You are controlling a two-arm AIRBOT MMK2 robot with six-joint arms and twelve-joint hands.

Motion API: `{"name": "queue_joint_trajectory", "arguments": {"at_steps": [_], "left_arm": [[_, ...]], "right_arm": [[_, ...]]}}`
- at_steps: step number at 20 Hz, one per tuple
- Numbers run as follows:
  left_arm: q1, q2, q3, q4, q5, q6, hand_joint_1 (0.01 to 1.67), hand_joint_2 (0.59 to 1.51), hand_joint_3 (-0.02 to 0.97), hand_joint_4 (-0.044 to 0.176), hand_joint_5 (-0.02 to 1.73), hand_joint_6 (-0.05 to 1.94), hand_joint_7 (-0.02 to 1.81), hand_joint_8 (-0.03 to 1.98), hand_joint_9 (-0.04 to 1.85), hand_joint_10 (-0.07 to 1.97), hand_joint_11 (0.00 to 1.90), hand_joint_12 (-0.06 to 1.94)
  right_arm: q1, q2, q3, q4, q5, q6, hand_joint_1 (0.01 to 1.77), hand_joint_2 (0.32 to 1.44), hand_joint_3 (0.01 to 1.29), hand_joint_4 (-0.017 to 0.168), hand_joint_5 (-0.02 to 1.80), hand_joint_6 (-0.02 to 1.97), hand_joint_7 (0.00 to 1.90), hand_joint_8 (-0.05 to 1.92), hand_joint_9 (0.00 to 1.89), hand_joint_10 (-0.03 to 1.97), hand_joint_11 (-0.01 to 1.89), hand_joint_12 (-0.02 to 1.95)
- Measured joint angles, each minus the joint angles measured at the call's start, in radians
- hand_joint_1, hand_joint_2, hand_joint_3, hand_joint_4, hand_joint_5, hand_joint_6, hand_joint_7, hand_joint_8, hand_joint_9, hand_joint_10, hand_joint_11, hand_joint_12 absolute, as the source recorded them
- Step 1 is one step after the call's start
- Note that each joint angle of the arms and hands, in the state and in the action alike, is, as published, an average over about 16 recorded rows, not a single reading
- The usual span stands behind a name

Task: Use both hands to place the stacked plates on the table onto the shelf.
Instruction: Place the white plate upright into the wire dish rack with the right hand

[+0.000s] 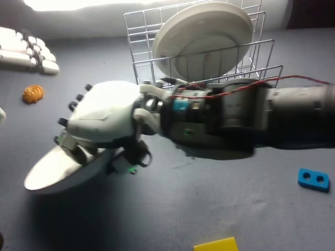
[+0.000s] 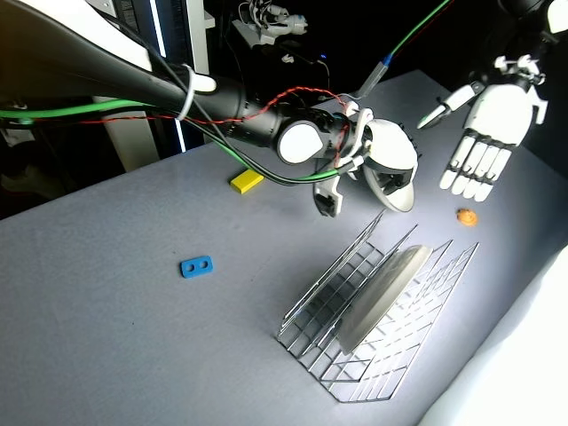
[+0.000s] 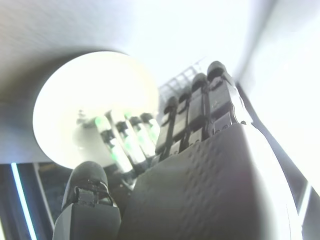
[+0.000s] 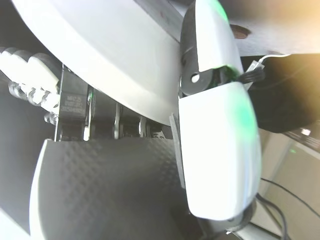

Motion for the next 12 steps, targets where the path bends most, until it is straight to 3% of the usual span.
{"name": "queue_joint_trajectory", "arguments": {"at_steps": [6, 12], "left_arm": [[-0.071, 0.008, 0.016, 0.036, -0.011, -0.031, 0.02, 1.129, 0.015, -0.003, 0.03, 0.01, 0.02, -0.01, 0.02, 0.02, 0.02, 0.02], [-0.087, 0.010, 0.020, 0.053, -0.013, -0.039, 0.01, 1.127, 0.014, -0.003, 0.03, 0.01, 0.02, -0.01, 0.02, 0.02, 0.03, 0.02]], "right_arm": [[0.025, 0.176, -0.188, 0.060, -0.044, 0.001, 1.29, 0.96, 0.01, -0.004, 0.82, 0.92, 0.95, 0.76, 0.99, 1.08, 0.85, 1.13], [0.068, 0.365, -0.364, 0.142, -0.082, 0.001, 1.33, 0.97, 0.01, -0.004, 0.91, 0.94, 1.01, 0.82, 1.01, 1.06, 0.84, 1.14]]}}
